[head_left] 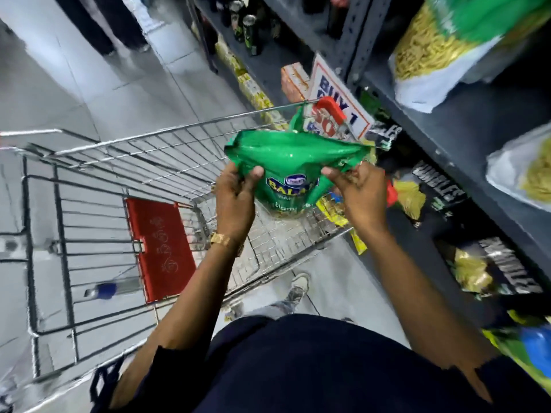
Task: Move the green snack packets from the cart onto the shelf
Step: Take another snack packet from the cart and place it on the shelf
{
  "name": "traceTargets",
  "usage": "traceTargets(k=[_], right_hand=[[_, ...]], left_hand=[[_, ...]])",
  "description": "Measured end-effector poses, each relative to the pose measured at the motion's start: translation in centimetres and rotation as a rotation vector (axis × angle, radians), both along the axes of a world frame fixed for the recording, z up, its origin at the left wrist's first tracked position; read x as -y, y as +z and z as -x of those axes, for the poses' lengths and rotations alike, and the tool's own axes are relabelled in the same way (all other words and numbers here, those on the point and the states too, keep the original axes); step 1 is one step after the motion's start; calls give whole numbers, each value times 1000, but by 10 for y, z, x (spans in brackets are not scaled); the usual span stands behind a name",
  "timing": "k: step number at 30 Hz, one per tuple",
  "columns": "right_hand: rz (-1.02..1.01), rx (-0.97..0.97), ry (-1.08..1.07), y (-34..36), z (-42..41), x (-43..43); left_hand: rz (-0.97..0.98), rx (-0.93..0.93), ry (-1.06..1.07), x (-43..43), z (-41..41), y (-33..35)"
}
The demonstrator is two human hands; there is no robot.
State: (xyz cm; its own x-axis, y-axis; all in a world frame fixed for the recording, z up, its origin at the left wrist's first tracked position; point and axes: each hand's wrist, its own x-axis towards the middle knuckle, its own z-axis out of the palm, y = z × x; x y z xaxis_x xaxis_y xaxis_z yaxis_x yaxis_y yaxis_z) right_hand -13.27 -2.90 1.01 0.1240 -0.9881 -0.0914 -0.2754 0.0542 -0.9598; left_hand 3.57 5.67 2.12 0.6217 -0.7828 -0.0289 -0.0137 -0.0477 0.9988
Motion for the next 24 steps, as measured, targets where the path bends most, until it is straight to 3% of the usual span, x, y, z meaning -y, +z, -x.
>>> traceTargets(k=[7, 13, 20, 24], right_hand=[[197, 144, -175, 91, 69, -12], [338, 63, -401, 126, 165, -35], [363, 39, -682, 150, 288, -84], [401, 64, -803, 157, 342, -103]], left_hand=[[273, 193, -162, 33, 55, 66], [373, 345, -377, 54, 138, 103], [418, 209, -739, 64, 269, 131], [402, 253, -840, 70, 340, 142]])
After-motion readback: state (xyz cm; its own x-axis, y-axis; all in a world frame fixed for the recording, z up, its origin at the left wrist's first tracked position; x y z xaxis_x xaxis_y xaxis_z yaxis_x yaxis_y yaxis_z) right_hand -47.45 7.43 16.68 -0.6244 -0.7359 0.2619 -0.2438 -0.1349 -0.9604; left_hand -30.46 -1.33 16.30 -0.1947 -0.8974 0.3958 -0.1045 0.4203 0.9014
